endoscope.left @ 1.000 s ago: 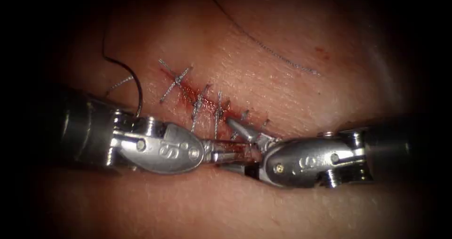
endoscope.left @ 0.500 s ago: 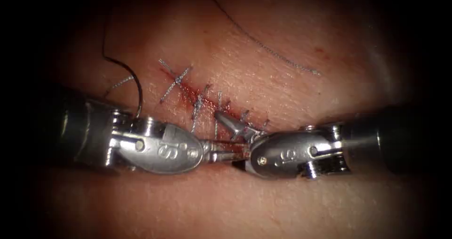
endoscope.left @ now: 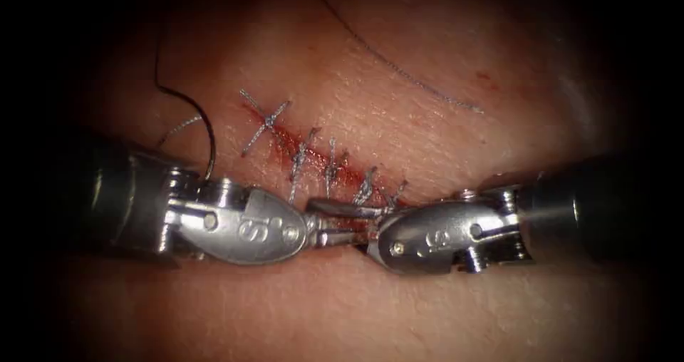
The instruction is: Wound Closure
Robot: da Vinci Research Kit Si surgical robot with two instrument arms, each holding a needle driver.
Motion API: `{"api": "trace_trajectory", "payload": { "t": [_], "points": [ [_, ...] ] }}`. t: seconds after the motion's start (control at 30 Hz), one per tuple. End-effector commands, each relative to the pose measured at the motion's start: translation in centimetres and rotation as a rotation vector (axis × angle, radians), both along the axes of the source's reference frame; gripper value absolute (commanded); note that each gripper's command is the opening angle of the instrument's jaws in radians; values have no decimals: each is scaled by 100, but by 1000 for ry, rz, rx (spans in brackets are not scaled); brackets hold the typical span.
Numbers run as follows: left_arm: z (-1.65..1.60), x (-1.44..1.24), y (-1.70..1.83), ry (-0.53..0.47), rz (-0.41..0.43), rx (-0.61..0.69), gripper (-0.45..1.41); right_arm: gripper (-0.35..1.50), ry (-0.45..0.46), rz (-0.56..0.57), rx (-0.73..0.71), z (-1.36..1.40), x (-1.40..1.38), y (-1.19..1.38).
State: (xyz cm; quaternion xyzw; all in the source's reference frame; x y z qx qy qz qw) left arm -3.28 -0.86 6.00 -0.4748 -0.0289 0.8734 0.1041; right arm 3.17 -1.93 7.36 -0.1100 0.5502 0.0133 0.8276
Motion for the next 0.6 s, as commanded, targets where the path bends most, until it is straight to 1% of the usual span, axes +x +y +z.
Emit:
{"api": "trace_trajectory", "payload": {
  "t": [0.03, 0.07, 0.1, 0.13, 0.17, 0.33, 0.5, 0.6],
  "points": [
    [4, -3, -2, -3, 3, 3, -45, 32, -5, 18, -1, 3, 4, -5],
    [3, -1, 0, -5, 4, 4, -45, 100, -13, 43, -9, 1, 2, -4],
    [2, 3, 2, -7, 6, 6, -45, 131, -15, 63, -8, -1, -1, -3],
    [1, 6, 5, -11, 9, 10, -45, 143, -14, 82, 0, -4, -5, -2],
    [-1, 13, 9, -8, 7, 10, -45, 147, -10, 101, 8, -9, -12, -1],
    [-4, 42, 18, 2, 4, 8, -45, 147, 0, 109, 31, -41, -53, 0],
    [-3, 76, 1, 14, 6, -5, -45, 147, 9, 140, 41, -67, -92, 6],
    [-1, 98, -15, 25, -4, -4, -45, 147, 5, 160, 40, -73, -106, 3]
  ]
}}
